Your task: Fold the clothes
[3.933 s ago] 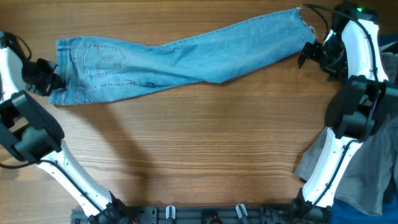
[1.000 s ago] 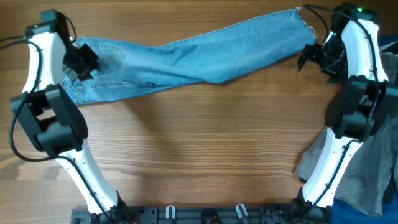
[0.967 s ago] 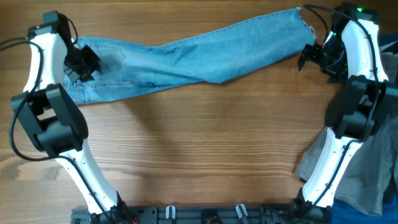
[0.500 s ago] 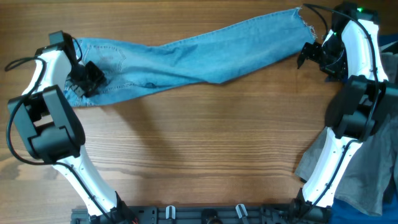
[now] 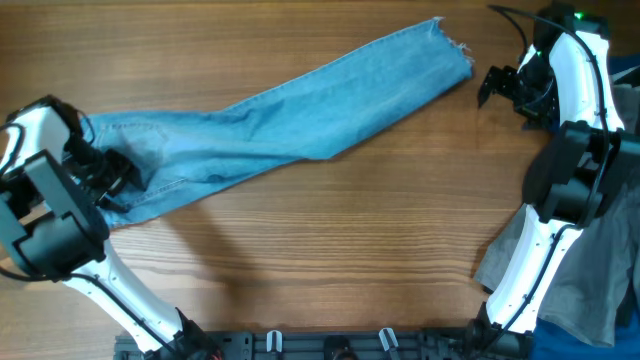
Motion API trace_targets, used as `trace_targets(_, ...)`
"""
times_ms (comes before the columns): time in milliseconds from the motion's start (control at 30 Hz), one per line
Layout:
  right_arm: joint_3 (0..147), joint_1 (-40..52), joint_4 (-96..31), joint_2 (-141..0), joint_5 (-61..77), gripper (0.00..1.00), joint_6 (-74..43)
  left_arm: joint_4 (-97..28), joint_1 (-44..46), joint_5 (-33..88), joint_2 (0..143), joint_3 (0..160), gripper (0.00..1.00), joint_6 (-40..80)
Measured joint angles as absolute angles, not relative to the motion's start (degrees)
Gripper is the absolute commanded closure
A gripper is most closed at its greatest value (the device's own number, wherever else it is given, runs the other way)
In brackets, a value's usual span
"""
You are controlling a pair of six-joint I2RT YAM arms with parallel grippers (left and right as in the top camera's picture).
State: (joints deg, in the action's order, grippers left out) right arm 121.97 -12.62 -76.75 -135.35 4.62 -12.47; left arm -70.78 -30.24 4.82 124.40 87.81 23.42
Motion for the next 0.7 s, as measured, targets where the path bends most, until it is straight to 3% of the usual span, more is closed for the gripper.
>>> trace_targets(200, 122.02, -12.12, -62.74, -135.35, 11.6, 0.0, -8.27, -70.22, -30.63, 4.38, 124.14, 87.59, 0.45, 23.29)
trace_targets(400, 122.06, -9.61, -45.63, -135.35, 13.17, 0.01, -6.09, -69.78, -29.21, 1.43, 123.63, 87.29, 0.34, 22.59)
trace_targets(700, 122.1, -4.97, -30.37, -135.83, 13.91, 0.01, -5.58, -69.84, -29.08, 0.84, 123.52, 87.2, 0.33, 22.57)
